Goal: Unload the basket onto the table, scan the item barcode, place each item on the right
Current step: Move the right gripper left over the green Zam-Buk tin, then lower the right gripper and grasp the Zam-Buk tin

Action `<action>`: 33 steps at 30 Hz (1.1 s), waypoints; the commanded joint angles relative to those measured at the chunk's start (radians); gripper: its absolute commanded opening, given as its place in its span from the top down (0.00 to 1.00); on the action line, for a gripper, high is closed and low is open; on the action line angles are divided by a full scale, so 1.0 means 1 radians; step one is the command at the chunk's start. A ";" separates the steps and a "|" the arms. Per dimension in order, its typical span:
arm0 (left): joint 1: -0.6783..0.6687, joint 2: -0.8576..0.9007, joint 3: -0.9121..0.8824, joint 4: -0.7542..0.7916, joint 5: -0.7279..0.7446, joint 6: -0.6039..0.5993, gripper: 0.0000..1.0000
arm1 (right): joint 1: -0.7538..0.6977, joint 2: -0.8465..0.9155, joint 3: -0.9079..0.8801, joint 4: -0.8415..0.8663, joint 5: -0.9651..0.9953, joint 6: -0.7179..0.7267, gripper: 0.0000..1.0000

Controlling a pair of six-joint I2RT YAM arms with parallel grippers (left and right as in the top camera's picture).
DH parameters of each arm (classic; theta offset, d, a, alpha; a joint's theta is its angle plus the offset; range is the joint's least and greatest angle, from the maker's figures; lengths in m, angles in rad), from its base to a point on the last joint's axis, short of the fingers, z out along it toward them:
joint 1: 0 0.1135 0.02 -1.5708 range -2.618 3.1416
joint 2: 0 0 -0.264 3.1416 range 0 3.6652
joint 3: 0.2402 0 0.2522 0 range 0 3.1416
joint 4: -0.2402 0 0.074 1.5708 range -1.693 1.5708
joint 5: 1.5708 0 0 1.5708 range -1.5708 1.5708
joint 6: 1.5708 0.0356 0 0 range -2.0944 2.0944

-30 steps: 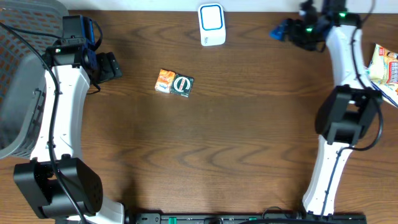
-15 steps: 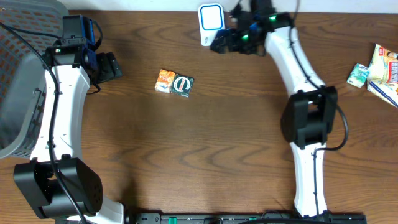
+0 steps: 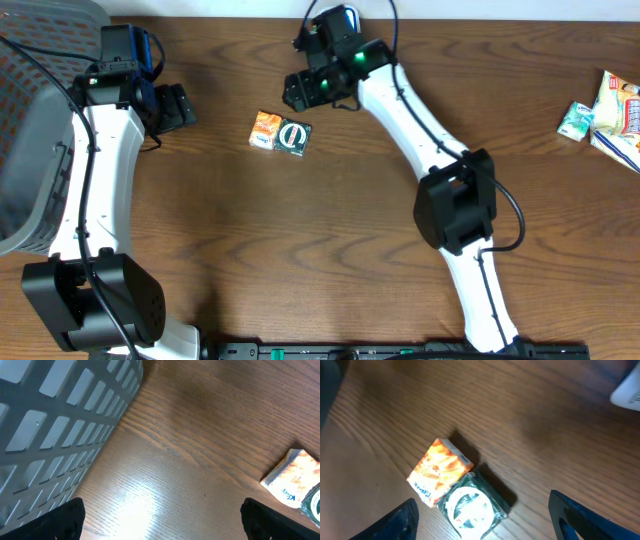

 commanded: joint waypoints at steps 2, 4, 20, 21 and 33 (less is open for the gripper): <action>0.002 0.010 -0.005 -0.002 0.002 0.009 0.03 | 0.042 -0.010 -0.001 0.000 0.116 0.004 0.19; 0.002 0.010 -0.005 -0.002 0.002 0.009 0.02 | 0.052 -0.010 -0.002 0.000 0.136 0.003 0.15; 0.002 0.010 -0.005 -0.002 0.002 0.009 0.02 | 0.072 -0.008 -0.125 0.061 0.173 0.115 0.20; 0.002 0.010 -0.005 -0.002 0.002 0.009 0.02 | 0.072 -0.008 -0.137 0.073 0.173 0.139 0.20; 0.002 0.010 -0.005 -0.002 0.002 0.009 0.02 | 0.075 -0.008 -0.192 0.122 0.200 0.253 0.23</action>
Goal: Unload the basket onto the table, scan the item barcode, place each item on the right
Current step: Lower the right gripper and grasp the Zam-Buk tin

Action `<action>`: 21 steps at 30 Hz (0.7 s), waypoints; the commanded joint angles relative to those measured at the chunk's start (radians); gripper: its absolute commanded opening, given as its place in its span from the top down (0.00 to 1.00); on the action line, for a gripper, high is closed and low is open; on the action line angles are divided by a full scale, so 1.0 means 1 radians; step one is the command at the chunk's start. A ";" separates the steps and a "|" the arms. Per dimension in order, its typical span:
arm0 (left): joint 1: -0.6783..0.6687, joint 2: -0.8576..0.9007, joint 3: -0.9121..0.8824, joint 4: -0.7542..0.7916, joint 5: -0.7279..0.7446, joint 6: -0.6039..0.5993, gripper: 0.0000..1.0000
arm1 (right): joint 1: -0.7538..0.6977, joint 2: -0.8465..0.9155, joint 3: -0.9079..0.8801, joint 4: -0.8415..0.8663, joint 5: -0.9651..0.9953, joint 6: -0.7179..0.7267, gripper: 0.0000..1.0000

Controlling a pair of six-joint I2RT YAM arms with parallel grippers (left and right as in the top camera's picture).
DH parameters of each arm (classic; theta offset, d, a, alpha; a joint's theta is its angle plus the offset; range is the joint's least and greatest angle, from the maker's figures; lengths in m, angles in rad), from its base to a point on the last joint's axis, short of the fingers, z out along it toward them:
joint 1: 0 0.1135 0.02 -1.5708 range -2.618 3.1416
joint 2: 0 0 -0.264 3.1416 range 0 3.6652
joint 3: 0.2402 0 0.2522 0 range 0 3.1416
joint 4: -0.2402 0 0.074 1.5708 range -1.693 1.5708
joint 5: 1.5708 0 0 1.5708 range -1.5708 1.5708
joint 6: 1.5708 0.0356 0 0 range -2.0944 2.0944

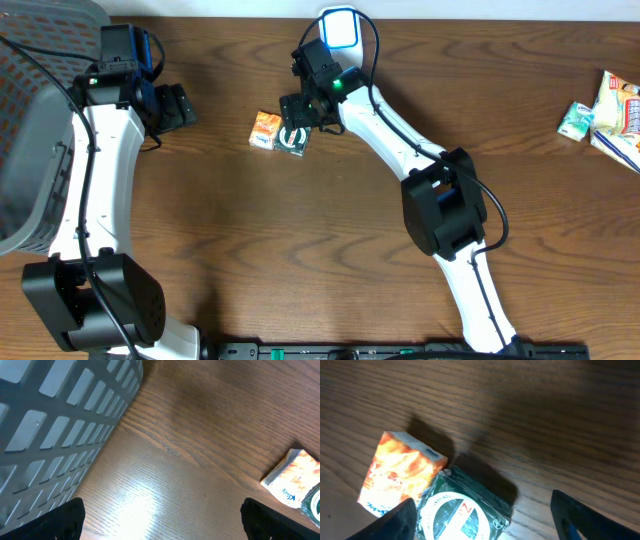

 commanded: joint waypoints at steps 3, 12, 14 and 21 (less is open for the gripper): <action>0.002 0.010 -0.005 -0.002 0.002 0.009 0.03 | 0.011 -0.008 -0.015 0.001 0.023 0.067 0.28; 0.002 0.010 -0.005 -0.002 0.002 0.009 0.03 | 0.023 -0.008 -0.016 0.005 0.027 0.048 0.28; 0.002 0.010 -0.005 -0.002 0.002 0.009 0.03 | 0.023 -0.008 -0.017 0.016 0.026 -0.023 0.28; 0.002 0.010 -0.005 -0.002 0.002 0.009 0.02 | 0.023 -0.008 -0.017 -0.002 0.026 -0.424 0.12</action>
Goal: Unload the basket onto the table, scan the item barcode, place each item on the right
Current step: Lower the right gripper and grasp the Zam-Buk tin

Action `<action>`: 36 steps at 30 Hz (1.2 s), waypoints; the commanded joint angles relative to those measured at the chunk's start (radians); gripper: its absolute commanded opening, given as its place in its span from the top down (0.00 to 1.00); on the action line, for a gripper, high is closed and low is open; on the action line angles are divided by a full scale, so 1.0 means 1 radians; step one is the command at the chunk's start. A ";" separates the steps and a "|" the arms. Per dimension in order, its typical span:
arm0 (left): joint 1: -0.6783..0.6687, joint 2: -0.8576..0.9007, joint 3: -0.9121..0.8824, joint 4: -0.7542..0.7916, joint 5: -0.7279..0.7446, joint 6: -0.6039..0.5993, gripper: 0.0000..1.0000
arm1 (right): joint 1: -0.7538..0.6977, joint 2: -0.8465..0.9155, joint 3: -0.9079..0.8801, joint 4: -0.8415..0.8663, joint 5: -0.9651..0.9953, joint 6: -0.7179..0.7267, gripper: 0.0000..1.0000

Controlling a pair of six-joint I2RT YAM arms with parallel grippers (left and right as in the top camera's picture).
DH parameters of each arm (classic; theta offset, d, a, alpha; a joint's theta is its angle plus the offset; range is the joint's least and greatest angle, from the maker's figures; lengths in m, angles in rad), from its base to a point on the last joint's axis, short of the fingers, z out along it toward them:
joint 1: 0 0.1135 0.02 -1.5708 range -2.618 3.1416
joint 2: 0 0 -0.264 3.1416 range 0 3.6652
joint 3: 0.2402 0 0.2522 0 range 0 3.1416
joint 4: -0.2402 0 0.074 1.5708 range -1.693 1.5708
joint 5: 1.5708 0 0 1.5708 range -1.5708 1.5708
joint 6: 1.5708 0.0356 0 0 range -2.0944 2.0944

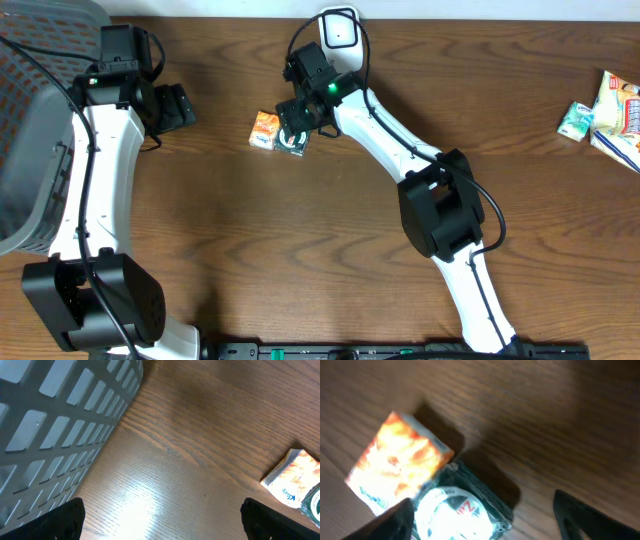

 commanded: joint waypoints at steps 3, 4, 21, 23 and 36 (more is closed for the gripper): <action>0.002 0.010 -0.005 -0.002 0.002 0.009 0.02 | 0.002 -0.008 -0.008 -0.034 0.007 -0.359 0.05; 0.002 0.010 -0.005 -0.002 0.002 0.009 0.02 | 0.001 -0.008 -0.008 -0.039 0.007 -0.375 0.04; 0.002 0.010 -0.005 -0.002 0.002 0.009 0.02 | 0.002 -0.008 -0.093 -0.005 -0.135 -0.837 0.01; 0.002 0.010 -0.005 -0.002 0.002 0.009 0.03 | 0.002 -0.008 -0.117 0.028 -0.135 -0.852 0.01; 0.002 0.010 -0.005 -0.002 0.002 0.009 0.03 | 0.005 -0.008 -0.154 0.105 -0.135 -0.779 0.29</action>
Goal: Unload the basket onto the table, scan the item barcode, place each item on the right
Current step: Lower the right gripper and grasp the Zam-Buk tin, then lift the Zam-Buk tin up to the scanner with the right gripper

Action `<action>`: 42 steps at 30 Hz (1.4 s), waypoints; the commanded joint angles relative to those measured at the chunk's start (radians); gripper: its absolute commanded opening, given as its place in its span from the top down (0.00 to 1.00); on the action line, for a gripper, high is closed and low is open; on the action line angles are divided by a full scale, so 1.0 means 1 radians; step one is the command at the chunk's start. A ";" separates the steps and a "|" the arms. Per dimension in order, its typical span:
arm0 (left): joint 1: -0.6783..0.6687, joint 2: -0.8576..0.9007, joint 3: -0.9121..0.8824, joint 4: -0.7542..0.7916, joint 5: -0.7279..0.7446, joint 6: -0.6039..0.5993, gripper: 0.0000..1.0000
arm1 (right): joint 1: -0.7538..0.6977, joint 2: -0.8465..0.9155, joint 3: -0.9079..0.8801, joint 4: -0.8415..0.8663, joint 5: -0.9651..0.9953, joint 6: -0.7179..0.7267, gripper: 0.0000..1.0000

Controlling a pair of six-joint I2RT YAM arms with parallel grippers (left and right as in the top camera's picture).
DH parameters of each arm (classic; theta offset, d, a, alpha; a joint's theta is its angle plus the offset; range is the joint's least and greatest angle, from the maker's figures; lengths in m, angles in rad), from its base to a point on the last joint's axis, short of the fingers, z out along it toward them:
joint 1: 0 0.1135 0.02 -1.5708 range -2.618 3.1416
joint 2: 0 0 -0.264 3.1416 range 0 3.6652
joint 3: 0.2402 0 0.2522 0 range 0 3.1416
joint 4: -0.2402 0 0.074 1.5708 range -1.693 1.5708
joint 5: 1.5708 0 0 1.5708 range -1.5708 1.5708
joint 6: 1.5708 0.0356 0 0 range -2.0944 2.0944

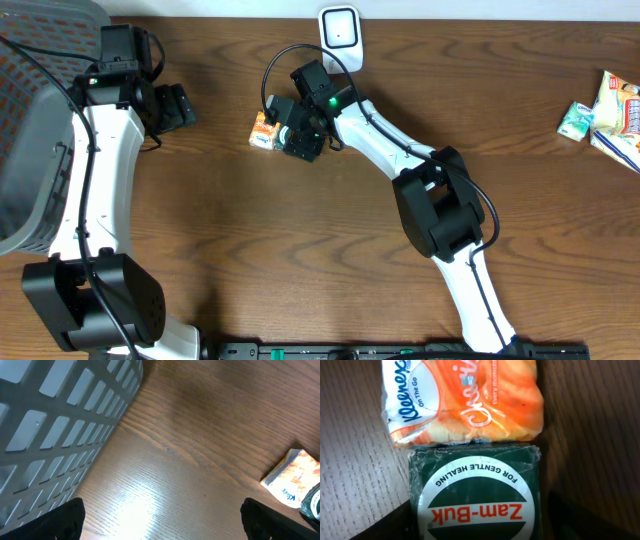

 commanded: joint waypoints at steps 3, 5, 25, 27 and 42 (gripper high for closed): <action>0.002 0.010 -0.005 -0.002 0.002 0.009 0.03 | 0.005 -0.008 -0.011 -0.001 0.002 0.042 0.30; 0.002 0.010 -0.005 -0.002 0.002 0.009 0.03 | 0.005 -0.008 -0.011 -0.002 0.001 0.048 0.30; 0.002 0.010 -0.005 -0.002 0.002 0.009 0.02 | -0.003 -0.037 -0.008 0.003 -0.046 0.238 0.50; 0.002 0.010 -0.005 -0.002 0.002 0.009 0.02 | -0.013 -0.063 -0.002 0.007 -0.044 0.261 0.49; 0.002 0.010 -0.005 -0.002 0.002 0.009 0.02 | -0.136 -0.227 0.001 0.102 0.089 0.385 0.49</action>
